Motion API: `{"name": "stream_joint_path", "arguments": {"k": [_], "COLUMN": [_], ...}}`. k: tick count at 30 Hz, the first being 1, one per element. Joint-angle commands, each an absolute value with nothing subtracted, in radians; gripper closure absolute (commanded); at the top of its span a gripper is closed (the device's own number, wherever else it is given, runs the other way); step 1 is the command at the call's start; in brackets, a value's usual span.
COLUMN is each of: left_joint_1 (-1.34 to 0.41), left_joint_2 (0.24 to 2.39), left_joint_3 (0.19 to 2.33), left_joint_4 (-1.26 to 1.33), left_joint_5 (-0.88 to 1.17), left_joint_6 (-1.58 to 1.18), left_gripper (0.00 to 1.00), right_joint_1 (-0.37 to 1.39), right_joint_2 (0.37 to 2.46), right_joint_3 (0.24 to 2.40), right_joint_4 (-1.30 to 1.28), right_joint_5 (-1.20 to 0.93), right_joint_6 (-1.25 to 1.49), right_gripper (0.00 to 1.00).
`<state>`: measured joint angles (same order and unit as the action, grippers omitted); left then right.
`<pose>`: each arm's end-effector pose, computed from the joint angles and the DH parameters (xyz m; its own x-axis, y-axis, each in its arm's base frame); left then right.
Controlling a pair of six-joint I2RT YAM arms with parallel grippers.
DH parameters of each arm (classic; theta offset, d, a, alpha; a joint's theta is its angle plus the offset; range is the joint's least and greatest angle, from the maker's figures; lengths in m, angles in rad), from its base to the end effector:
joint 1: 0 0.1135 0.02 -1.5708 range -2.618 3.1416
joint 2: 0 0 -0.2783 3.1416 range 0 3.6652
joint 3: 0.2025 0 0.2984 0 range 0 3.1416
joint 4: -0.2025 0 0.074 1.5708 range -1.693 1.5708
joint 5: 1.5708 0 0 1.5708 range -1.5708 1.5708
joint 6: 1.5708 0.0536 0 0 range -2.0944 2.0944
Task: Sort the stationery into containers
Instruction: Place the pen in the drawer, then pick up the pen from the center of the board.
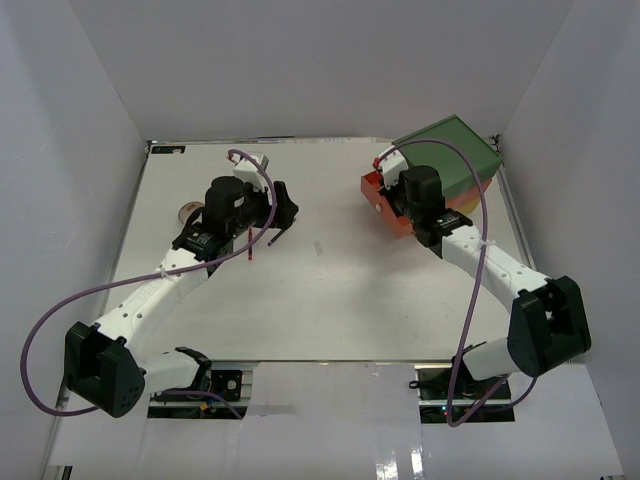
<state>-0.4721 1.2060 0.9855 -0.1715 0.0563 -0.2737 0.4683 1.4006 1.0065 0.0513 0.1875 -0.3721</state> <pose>0.2987 -0.1559 0.3194 -0.4628 -0.0667 -0.8839 0.3898 0.8803 -0.2705 0.3481 0.1649 0.2884 -0.1751 -0.4889 -0.8546 -0.3762 0.8354 -0.4008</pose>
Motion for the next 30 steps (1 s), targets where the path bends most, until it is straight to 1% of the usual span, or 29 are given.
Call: {"name": "stream_joint_path", "arguments": {"k": [1,5,9,13,14,15,16,18,19,22,23,25,30], "left_joint_1": [-0.466,-0.466,-0.466,-0.465,-0.465,-0.465,-0.465,-0.465,-0.463,-0.463,-0.463,-0.463,-0.421], "left_joint_2": [1.174,1.177,1.184,1.189,1.196,1.201,1.206,1.226,1.233,1.264,1.279,1.296,1.357], "left_joint_3": [0.970,0.960,0.965,0.966,0.966,0.971,0.973,0.980,0.983,0.992,0.996,1.005,1.022], "left_joint_4": [-0.195,-0.207,-0.212,-0.219,-0.221,-0.224,-0.229,-0.235,-0.242,-0.259,-0.264,-0.287,-0.348], "left_joint_5": [-0.004,-0.031,-0.032,-0.041,-0.040,-0.040,-0.038,-0.031,-0.028,-0.028,-0.038,-0.077,-0.166], "left_joint_6": [-0.242,-0.238,-0.239,-0.238,-0.238,-0.236,-0.236,-0.235,-0.233,-0.229,-0.229,-0.235,-0.305], "left_gripper": [0.05,0.05,0.05,0.05,0.05,0.05,0.05,0.05,0.05,0.05,0.05,0.05,0.08], "right_joint_1": [0.457,0.449,0.448,0.448,0.449,0.448,0.449,0.451,0.454,0.463,0.466,0.472,0.479], "right_joint_2": [1.434,1.465,1.482,1.448,1.436,1.407,1.390,1.338,1.318,1.247,1.229,1.183,1.083], "right_joint_3": [1.057,1.063,1.091,1.114,1.117,1.118,1.118,1.109,1.101,1.054,1.040,0.991,0.873], "right_joint_4": [0.054,0.054,0.025,0.005,0.003,0.002,0.002,0.002,0.002,0.015,0.020,0.032,0.107], "right_joint_5": [0.232,0.219,0.209,0.183,0.175,0.157,0.144,0.100,0.086,0.014,0.011,-0.060,-0.115], "right_joint_6": [-0.397,-0.374,-0.345,-0.322,-0.319,-0.311,-0.305,-0.273,-0.261,-0.215,-0.203,-0.164,-0.098], "right_gripper": [0.76,0.68,0.64,0.57,0.52,0.50,0.44,0.37,0.31,0.21,0.20,0.17,0.16]}}
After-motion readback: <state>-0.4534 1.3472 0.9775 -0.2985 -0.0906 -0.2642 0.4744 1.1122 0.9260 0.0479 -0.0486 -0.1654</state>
